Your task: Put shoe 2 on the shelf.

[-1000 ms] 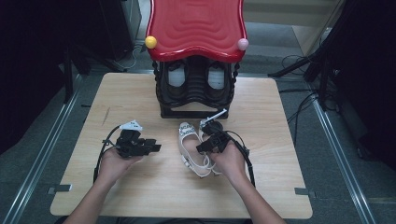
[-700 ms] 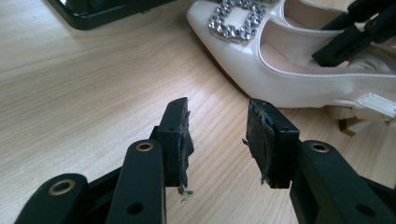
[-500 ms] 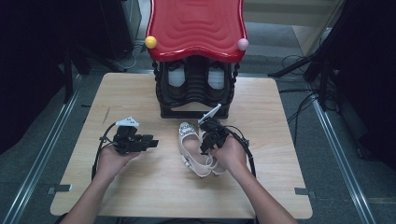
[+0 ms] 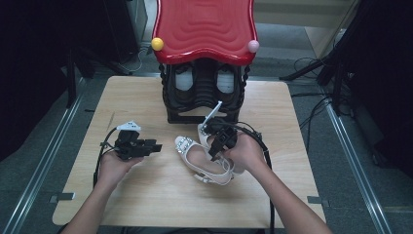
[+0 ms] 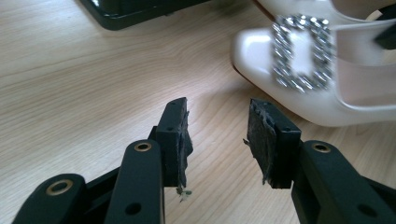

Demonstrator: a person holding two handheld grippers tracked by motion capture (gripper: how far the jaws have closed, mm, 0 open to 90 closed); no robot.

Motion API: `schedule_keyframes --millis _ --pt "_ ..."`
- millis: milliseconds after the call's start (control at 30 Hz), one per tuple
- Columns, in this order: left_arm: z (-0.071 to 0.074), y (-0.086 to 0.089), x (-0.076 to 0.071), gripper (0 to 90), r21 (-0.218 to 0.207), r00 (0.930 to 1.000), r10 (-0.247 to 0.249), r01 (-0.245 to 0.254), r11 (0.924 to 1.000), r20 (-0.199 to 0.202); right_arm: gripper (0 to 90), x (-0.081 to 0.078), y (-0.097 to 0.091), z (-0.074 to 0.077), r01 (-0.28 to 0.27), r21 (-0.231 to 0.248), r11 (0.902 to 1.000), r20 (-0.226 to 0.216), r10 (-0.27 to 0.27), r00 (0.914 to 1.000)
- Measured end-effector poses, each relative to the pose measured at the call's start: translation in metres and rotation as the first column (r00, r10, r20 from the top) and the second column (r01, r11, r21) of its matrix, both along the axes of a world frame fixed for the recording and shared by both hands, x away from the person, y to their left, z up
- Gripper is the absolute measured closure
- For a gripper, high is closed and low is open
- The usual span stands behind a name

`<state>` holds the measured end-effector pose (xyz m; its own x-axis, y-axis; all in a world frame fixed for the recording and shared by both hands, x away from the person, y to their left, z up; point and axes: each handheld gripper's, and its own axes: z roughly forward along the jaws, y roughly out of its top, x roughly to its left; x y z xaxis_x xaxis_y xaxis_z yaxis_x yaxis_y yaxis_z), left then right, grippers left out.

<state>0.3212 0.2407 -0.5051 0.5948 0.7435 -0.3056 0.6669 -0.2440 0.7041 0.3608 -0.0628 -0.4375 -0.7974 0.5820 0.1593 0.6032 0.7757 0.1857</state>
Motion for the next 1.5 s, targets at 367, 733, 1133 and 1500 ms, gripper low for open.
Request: schedule_keyframes --millis 367,733,1133,1500 --pt "-0.002 0.018 -0.003 58.3 -0.028 0.9982 0.058 -0.059 0.9979 -0.016 85.7 -0.001 -0.001 0.051 -0.305 0.110 0.9460 0.050 0.301 0.9523" --pt "-0.003 0.029 -0.011 58.7 -0.032 0.9963 0.083 -0.084 0.9959 -0.021 85.8 0.009 -0.014 0.126 -0.337 0.346 0.8755 0.121 0.315 0.9414" --pt "-0.005 0.033 -0.013 58.6 -0.037 0.9944 0.103 -0.104 0.9939 -0.024 85.9 0.027 -0.038 0.210 -0.274 0.580 0.7673 0.210 0.184 0.9602" --pt "-0.007 0.031 -0.011 58.6 -0.031 0.9949 0.096 -0.097 0.9948 -0.030 86.0 0.056 -0.033 0.249 -0.113 0.702 0.7026 0.198 -0.041 0.9793"
